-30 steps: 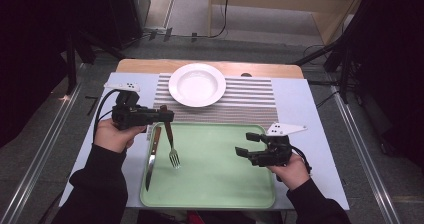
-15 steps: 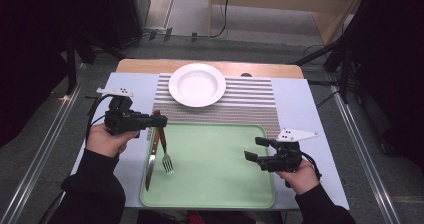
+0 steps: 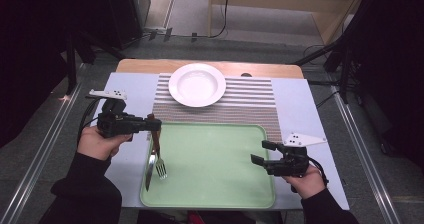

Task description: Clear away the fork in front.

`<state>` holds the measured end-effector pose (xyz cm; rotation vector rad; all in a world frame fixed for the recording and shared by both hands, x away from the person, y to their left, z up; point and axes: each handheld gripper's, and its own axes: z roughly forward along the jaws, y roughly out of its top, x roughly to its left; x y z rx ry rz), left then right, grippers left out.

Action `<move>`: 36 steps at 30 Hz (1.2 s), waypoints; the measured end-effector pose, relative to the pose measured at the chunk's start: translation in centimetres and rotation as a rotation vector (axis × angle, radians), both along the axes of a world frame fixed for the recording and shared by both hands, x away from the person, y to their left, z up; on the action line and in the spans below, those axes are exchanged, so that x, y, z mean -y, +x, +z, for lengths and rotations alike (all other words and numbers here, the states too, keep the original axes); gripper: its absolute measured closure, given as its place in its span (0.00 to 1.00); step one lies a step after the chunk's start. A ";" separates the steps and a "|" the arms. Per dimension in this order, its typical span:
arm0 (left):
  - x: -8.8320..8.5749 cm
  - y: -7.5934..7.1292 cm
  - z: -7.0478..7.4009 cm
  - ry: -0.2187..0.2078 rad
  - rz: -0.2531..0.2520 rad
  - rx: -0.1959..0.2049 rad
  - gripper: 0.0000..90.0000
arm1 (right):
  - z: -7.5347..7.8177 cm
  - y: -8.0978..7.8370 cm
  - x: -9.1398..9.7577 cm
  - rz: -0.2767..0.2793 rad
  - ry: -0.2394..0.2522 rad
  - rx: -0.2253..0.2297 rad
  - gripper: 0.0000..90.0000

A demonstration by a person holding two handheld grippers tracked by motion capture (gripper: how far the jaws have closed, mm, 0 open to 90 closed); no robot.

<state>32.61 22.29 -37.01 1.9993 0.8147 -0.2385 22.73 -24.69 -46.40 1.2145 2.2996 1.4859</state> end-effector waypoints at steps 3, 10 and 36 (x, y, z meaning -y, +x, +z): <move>0.0 -0.2 -0.3 0.011 -0.004 -0.008 0.87 | 0.0 -0.2 0.3 -0.009 0.003 0.000 0.30; 0.5 0.3 -1.5 0.028 0.006 -0.028 0.87 | -0.2 -0.2 0.4 -0.015 -0.001 -0.002 0.30; 3.6 2.1 -6.2 0.106 0.166 0.007 0.81 | -0.4 0.0 0.1 -0.008 -0.008 -0.008 0.30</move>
